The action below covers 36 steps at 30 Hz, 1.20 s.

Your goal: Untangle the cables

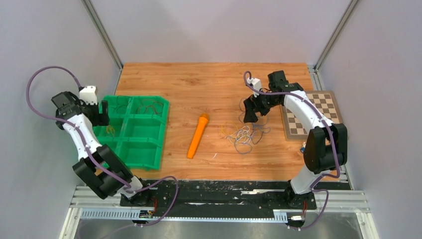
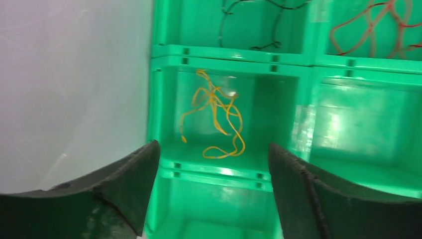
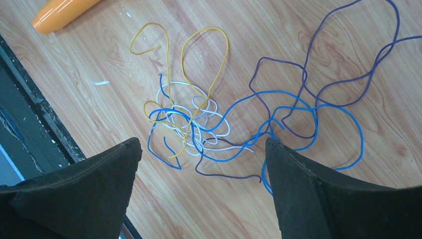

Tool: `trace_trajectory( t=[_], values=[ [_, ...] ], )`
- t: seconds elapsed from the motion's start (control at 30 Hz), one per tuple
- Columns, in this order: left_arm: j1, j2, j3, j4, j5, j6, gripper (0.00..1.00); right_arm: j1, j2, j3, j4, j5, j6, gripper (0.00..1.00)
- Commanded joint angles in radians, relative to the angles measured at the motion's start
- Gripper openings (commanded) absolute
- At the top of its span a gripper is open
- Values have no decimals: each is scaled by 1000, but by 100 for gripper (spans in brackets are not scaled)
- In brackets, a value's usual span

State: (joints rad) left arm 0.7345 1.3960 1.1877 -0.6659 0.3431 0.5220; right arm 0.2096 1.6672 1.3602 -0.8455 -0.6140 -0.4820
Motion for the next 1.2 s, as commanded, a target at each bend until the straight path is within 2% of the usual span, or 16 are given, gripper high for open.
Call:
trace_trajectory(
  t=[0.0, 0.03, 0.1, 0.2, 0.33, 0.43, 0.47, 0.57, 0.67, 0.73, 0.93, 1.17],
  values=[
    [-86, -130, 70, -108, 171, 13, 93, 7, -32, -22, -29, -30, -67, 92],
    [-110, -169, 67, -119, 196, 8, 98, 9, -33, -35, -30, -26, -76, 92],
    [-206, -217, 51, -138, 274, -28, 100, 11, -31, -68, -29, -11, -91, 92],
    [-425, -256, 3, -79, 335, -170, 100, 19, 3, -114, -13, 25, -94, 92],
    [-676, -242, -81, 77, 335, -350, 100, 50, 51, -158, 62, 83, -91, 97],
    [-820, -210, -132, 190, 303, -452, 100, 84, 87, -173, 113, 95, -95, 98],
    [-838, -192, -149, 209, 303, -498, 100, 101, 104, -182, 125, 105, -98, 97],
    [-913, -139, -182, 294, 327, -602, 98, 117, 159, -201, 156, 138, -105, 86],
    [-990, -80, -195, 359, 336, -698, 94, 112, 172, -216, 165, 121, -116, 56],
    [-1052, -30, -195, 430, 324, -758, 90, 111, 147, -238, 179, 86, -122, 44],
    [-1240, 183, -104, 587, 247, -883, 91, 113, 126, -251, 186, 42, -123, 36],
    [-1303, 405, 0, 599, 133, -1047, 82, 113, 117, -265, 186, 38, -122, 31]
  ],
)
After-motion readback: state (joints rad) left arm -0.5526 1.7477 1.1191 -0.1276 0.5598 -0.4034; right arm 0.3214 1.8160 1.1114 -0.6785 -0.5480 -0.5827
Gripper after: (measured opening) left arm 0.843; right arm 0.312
